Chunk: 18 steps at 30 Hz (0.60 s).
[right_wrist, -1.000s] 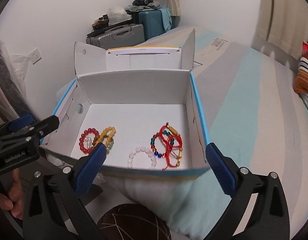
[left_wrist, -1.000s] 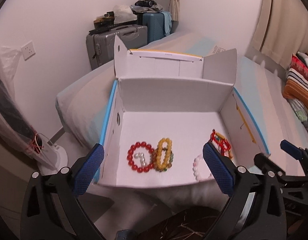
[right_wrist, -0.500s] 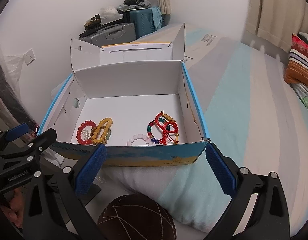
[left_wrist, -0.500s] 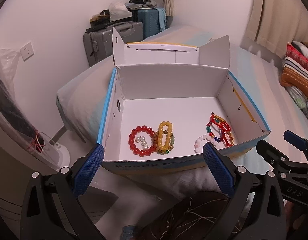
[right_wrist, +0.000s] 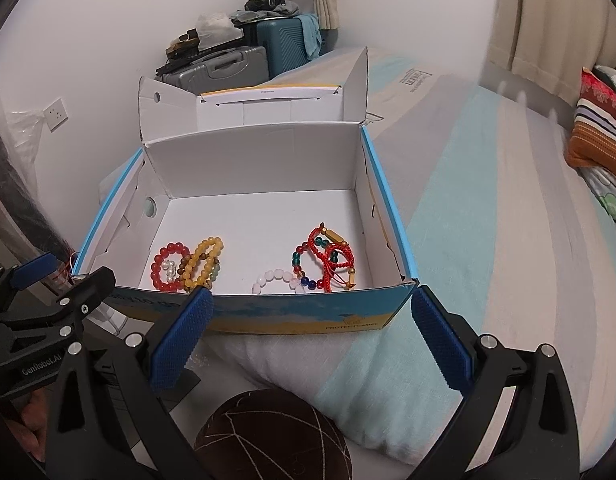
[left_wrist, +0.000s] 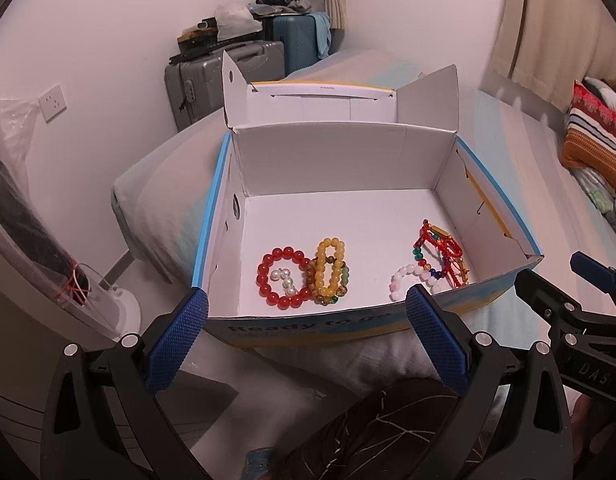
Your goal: Organize jewelry
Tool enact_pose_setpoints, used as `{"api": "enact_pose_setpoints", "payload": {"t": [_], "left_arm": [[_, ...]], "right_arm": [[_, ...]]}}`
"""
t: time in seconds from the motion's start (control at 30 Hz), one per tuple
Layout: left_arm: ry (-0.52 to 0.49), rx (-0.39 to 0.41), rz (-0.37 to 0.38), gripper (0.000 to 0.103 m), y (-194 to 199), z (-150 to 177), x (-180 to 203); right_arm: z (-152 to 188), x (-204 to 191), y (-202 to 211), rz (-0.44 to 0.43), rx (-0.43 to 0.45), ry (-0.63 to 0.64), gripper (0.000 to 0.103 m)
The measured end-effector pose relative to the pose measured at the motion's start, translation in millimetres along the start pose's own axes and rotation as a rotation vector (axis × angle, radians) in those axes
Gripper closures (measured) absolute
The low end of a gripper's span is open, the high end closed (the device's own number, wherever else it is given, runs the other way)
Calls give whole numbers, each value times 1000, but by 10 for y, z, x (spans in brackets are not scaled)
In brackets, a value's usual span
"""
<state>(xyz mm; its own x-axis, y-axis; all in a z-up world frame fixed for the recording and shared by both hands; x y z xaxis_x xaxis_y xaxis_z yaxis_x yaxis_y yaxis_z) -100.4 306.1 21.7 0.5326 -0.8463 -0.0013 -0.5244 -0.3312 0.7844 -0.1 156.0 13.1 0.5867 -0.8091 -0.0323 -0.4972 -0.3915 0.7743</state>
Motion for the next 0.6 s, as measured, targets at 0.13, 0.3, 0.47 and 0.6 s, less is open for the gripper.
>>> {"api": "enact_pose_setpoints", "payload": {"t": [0.13,0.3,0.47,0.6], "left_arm": [[-1,-2,-2,6,-1,0,1],[1,-4,8,6,-13,-2,7],[-9,-10,19,6,-18,17,41],[-20,0,19,6,-2,20,73]], "right_arm": [[-6,1,2,0,-1,2,8],[-7,-9,-9,3,0,5,8],[-3,-8,-23,3,-2,6,8],[-1,-3,-19,4,-1,7,8]]}}
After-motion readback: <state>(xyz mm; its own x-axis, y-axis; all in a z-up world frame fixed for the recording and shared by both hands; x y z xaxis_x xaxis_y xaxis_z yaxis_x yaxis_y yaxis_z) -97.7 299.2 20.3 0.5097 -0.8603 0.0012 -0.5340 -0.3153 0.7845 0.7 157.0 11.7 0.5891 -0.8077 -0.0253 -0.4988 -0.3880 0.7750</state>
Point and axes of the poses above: each gripper's, at about its wrist camera, not at the fingertips, and y roughly against the way its jaws point, x to its right, z to its underside, the point moved 3 cm from there along -y, roughly the way its jaws point, and after that the axes turned 3 degrees about -x, right-handed, at the moved point
